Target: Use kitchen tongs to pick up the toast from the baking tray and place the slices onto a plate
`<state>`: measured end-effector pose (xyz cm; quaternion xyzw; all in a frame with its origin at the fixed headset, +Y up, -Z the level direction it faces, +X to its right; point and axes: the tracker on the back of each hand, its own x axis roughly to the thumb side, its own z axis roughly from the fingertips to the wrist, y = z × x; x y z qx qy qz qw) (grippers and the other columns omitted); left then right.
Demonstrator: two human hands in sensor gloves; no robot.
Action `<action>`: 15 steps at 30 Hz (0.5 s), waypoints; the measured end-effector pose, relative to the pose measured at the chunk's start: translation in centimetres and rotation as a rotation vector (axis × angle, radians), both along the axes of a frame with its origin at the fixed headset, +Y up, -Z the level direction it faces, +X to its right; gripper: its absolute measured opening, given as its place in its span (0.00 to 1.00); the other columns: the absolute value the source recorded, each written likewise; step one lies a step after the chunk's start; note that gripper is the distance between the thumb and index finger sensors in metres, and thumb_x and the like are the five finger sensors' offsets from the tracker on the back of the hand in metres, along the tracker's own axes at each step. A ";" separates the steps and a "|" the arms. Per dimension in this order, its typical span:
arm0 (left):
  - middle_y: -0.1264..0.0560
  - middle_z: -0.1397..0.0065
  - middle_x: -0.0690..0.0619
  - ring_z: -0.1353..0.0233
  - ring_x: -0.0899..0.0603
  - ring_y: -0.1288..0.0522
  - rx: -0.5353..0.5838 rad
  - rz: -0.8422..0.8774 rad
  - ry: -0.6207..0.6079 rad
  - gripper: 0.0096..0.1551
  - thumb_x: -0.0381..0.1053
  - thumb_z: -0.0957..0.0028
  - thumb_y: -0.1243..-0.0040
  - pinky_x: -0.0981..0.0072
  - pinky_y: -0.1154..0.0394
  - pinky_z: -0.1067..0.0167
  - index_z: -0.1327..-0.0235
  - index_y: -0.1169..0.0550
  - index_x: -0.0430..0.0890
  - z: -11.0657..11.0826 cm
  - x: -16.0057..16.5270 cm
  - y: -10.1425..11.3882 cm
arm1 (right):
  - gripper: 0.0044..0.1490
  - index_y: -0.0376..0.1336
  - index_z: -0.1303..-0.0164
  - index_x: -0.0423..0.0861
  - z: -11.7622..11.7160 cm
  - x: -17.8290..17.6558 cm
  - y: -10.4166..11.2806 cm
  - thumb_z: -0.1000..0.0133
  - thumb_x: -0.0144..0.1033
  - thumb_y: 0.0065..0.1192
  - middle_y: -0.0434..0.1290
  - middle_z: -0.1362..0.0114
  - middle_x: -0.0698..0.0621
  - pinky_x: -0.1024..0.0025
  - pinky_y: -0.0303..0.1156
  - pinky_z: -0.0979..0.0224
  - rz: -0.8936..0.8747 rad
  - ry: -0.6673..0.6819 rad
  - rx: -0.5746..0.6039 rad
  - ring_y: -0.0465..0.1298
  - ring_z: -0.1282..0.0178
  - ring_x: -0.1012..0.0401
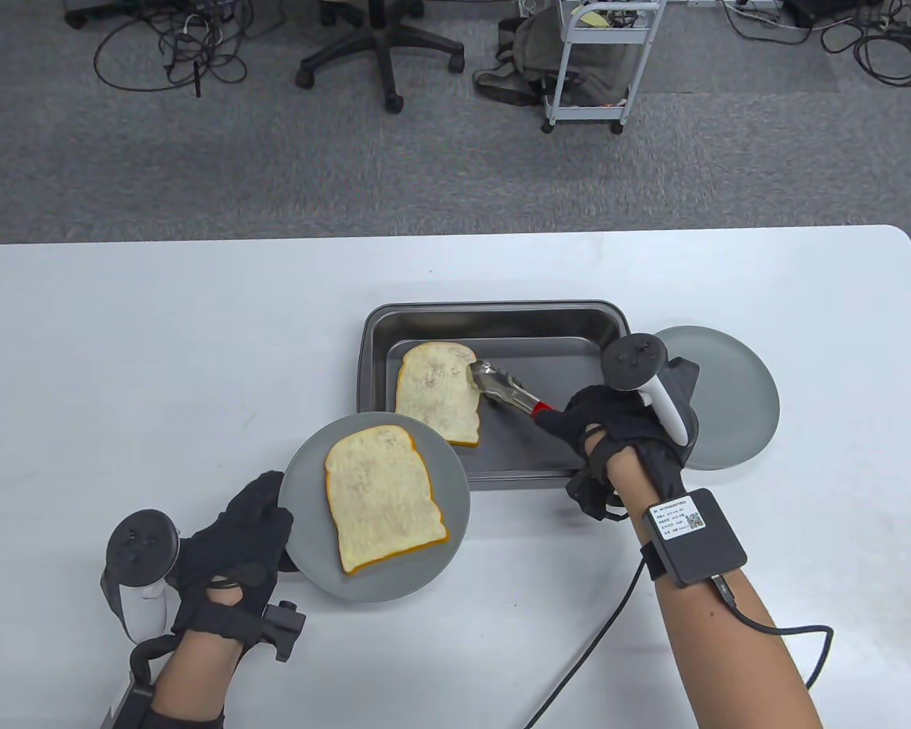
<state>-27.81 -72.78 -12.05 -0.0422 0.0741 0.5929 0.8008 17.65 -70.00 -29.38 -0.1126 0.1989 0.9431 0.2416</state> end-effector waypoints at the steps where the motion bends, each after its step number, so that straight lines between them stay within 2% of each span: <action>1: 0.13 0.45 0.46 0.61 0.47 0.03 0.000 -0.001 0.000 0.33 0.49 0.48 0.32 0.72 0.04 0.67 0.32 0.28 0.39 0.0 0.0 0.0 | 0.51 0.83 0.55 0.20 0.0 0.0 -0.1 0.61 0.57 0.82 0.86 0.64 0.15 0.13 0.71 0.79 -0.020 -0.009 -0.003 0.83 0.65 0.43; 11: 0.13 0.45 0.46 0.61 0.47 0.03 0.008 0.011 0.005 0.33 0.49 0.48 0.32 0.72 0.03 0.67 0.32 0.28 0.39 0.1 -0.1 0.1 | 0.50 0.83 0.56 0.20 0.3 1.3 -0.3 0.60 0.55 0.83 0.86 0.66 0.16 0.08 0.67 0.84 -0.110 -0.030 0.005 0.82 0.66 0.46; 13: 0.13 0.45 0.46 0.61 0.47 0.03 0.007 0.016 0.005 0.33 0.49 0.48 0.32 0.72 0.04 0.67 0.32 0.28 0.39 0.1 -0.1 0.2 | 0.49 0.83 0.55 0.22 0.6 1.9 0.0 0.60 0.56 0.82 0.87 0.65 0.18 0.11 0.69 0.81 -0.141 -0.045 0.018 0.83 0.68 0.48; 15: 0.13 0.45 0.46 0.61 0.47 0.03 0.007 0.017 0.005 0.33 0.49 0.48 0.32 0.72 0.03 0.67 0.32 0.28 0.39 0.1 -0.1 0.2 | 0.47 0.83 0.54 0.24 1.0 2.7 0.4 0.59 0.56 0.82 0.87 0.64 0.22 0.20 0.75 0.72 -0.178 -0.067 0.021 0.84 0.71 0.49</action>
